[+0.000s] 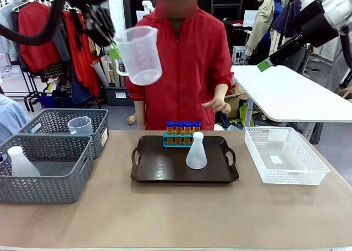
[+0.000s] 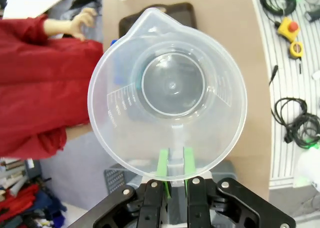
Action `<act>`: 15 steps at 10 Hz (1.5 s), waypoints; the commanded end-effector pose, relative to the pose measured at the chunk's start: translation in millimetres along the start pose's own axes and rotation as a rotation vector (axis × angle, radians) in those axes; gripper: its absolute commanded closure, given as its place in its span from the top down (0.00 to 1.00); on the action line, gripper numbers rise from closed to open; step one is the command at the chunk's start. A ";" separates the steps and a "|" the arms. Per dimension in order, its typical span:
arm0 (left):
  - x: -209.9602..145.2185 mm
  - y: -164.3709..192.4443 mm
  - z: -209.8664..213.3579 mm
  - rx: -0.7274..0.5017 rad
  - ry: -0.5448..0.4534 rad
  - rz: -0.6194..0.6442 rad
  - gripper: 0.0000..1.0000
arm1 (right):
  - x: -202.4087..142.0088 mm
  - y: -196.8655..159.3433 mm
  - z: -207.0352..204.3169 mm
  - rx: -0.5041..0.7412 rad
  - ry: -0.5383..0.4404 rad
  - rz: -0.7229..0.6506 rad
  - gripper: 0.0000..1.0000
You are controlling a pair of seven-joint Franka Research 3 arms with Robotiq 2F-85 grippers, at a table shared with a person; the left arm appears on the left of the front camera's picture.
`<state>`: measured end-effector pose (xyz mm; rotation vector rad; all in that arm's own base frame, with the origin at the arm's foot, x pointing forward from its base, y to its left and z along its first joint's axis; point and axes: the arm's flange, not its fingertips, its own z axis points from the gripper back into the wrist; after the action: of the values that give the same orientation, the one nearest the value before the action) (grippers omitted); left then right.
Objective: Prepare the laboratory tools.
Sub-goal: Pick up one Large Measuring Cup and place it on the Handle tray.
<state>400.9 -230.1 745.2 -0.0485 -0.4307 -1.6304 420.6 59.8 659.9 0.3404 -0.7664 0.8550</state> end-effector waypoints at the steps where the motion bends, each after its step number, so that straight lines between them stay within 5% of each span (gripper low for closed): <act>1: 15.3 1.3 -22.4 0.012 0.051 -0.100 0.00 | 0.2 -1.0 0.3 0.016 -0.016 0.002 1.00; 8: 26.3 2.1 -133.6 0.049 0.150 -0.197 0.00 | 0.2 -1.0 0.3 0.016 -0.016 0.002 1.00; 15: 28.5 6.3 -149.2 0.007 0.151 -0.171 0.00 | 0.2 -1.0 0.3 0.016 -0.016 0.002 1.00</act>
<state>439.1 -305.5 614.7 0.1120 -0.3267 -1.7890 420.6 59.8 659.9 0.3403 -0.7665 0.8550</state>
